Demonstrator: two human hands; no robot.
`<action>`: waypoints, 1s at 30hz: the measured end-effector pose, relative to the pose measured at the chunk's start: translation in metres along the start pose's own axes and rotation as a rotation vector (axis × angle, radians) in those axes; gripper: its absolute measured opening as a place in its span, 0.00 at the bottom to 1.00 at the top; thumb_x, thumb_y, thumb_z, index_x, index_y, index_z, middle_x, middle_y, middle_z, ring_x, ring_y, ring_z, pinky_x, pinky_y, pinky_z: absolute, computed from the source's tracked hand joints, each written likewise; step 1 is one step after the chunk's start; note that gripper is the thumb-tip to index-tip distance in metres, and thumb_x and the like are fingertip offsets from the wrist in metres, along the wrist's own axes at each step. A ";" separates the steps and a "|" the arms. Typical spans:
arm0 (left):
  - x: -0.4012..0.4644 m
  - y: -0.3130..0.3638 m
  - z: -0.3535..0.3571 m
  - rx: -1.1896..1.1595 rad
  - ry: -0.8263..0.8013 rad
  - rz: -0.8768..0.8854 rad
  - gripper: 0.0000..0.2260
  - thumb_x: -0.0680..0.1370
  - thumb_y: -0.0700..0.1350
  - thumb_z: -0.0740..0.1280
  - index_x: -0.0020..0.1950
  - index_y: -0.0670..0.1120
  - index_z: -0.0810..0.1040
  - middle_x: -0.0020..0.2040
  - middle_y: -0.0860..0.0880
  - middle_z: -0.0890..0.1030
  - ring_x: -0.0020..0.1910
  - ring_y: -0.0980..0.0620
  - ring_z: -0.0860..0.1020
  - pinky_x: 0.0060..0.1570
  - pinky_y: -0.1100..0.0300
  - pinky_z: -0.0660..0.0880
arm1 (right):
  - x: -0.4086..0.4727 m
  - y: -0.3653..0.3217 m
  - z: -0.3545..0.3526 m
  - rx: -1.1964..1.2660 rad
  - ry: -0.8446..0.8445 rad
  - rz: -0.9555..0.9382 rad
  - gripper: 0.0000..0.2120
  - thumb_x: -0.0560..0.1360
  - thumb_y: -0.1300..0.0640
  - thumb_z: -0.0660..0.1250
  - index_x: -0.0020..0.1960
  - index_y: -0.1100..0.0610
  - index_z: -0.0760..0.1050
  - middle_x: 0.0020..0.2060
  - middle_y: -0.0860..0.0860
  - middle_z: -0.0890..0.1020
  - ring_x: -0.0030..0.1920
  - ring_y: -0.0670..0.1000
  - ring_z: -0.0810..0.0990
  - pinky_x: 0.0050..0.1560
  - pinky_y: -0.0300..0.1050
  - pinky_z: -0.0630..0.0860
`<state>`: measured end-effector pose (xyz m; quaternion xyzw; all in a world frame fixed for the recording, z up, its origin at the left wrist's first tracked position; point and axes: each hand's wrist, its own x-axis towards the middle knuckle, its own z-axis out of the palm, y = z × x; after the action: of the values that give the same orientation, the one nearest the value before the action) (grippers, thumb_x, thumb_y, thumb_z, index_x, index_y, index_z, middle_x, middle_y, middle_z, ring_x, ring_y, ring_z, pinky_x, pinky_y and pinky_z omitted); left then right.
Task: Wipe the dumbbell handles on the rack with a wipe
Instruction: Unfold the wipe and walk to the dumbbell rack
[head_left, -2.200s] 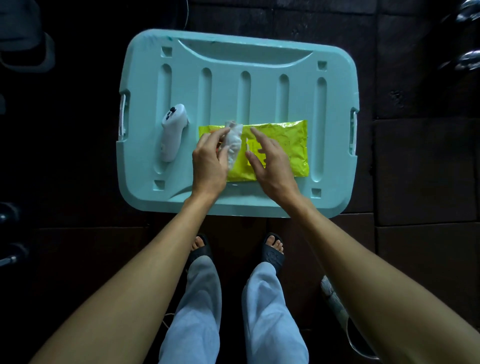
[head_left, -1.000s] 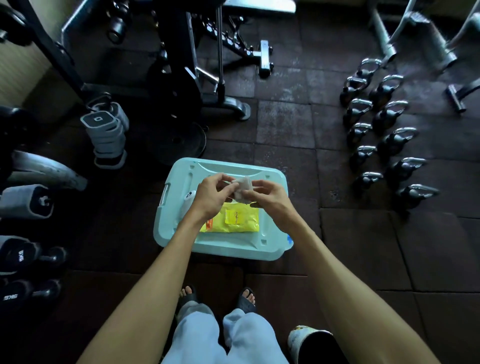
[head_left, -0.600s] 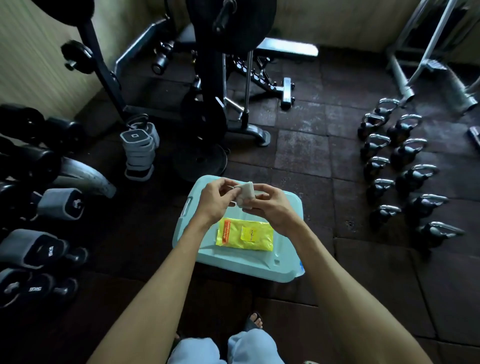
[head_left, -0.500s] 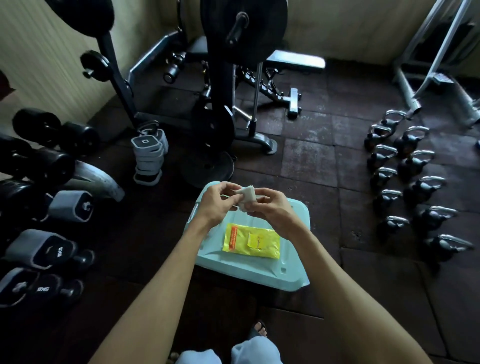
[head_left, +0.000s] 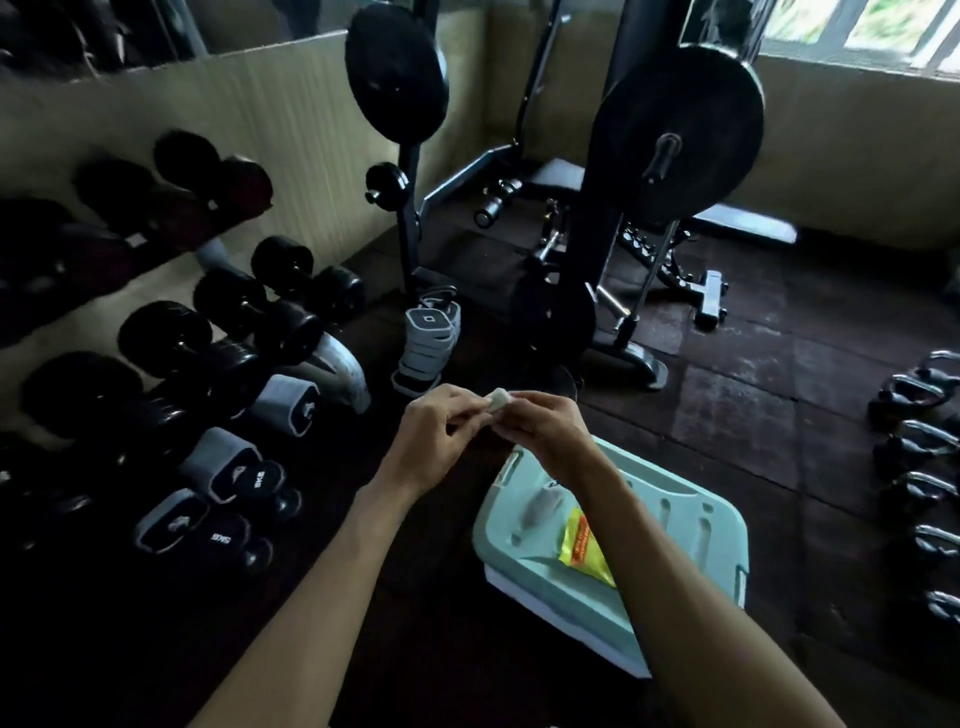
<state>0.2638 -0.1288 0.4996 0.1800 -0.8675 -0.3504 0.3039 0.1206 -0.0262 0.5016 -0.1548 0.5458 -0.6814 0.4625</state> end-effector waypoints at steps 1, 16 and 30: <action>-0.003 -0.009 -0.015 -0.006 0.007 -0.023 0.10 0.77 0.43 0.72 0.58 0.44 0.84 0.52 0.52 0.82 0.52 0.59 0.80 0.52 0.68 0.76 | 0.006 0.002 0.015 0.014 -0.039 0.041 0.08 0.81 0.63 0.66 0.52 0.68 0.80 0.44 0.62 0.85 0.48 0.57 0.85 0.47 0.43 0.83; 0.032 -0.119 -0.119 -0.477 0.293 -0.560 0.12 0.75 0.43 0.74 0.57 0.44 0.81 0.51 0.47 0.85 0.53 0.52 0.83 0.55 0.57 0.80 | 0.123 0.021 0.142 -0.331 -0.315 -0.140 0.12 0.75 0.62 0.74 0.58 0.63 0.81 0.50 0.58 0.86 0.53 0.56 0.86 0.56 0.51 0.82; 0.217 -0.233 -0.170 -0.455 0.456 -0.594 0.13 0.72 0.41 0.76 0.56 0.41 0.82 0.47 0.44 0.86 0.47 0.50 0.85 0.52 0.58 0.81 | 0.338 -0.044 0.210 -0.397 -0.424 -0.287 0.12 0.74 0.62 0.75 0.56 0.66 0.81 0.49 0.61 0.86 0.51 0.57 0.86 0.49 0.41 0.80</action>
<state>0.2348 -0.4883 0.5164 0.4229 -0.5894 -0.5561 0.4056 0.0736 -0.4236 0.5167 -0.4558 0.5323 -0.5725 0.4256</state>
